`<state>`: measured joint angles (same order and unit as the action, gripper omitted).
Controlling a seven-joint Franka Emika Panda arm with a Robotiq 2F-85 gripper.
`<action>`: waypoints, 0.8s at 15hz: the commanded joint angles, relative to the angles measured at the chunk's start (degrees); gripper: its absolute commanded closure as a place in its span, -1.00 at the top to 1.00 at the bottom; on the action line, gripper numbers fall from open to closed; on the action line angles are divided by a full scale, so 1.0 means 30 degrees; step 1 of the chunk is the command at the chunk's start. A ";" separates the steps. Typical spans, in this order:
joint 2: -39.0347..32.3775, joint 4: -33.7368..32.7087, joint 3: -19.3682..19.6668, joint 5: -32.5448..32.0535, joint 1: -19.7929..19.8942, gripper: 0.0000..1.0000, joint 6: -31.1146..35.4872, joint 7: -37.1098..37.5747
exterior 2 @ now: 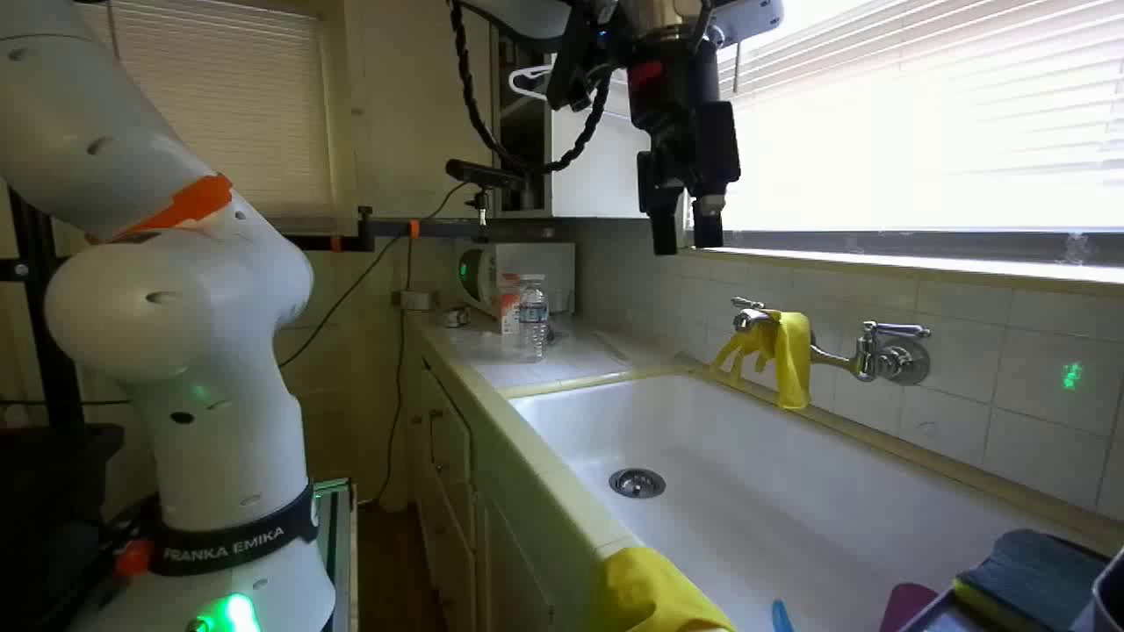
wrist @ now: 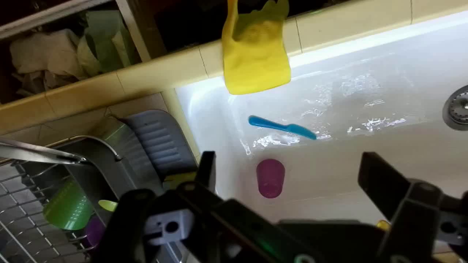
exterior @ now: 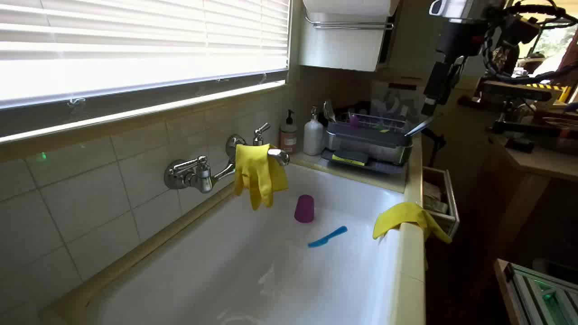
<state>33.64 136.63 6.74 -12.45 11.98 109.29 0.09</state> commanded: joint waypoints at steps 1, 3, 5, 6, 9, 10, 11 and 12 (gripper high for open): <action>-0.0007 -0.0060 0.0126 -0.0071 -0.0159 1.00 -0.0077 0.0059; -0.0007 -0.0060 0.0126 -0.0071 -0.0159 1.00 -0.0077 0.0059; -0.0007 -0.0060 0.0127 -0.0071 -0.0159 1.00 -0.0077 0.0059; -0.0007 -0.0060 0.0126 -0.0071 -0.0159 1.00 -0.0077 0.0059; -0.1857 -0.0902 0.0280 0.0737 0.0264 1.00 0.0184 0.2214; -0.2534 -0.1116 0.0465 0.1085 0.0299 1.00 0.0283 0.2765; -0.3043 -0.1213 0.0607 0.1415 0.0320 1.00 0.0485 0.3268; -0.3762 -0.1330 0.0889 0.1923 0.0220 1.00 0.0704 0.3292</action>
<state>29.49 135.26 7.91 -10.42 12.36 109.58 7.27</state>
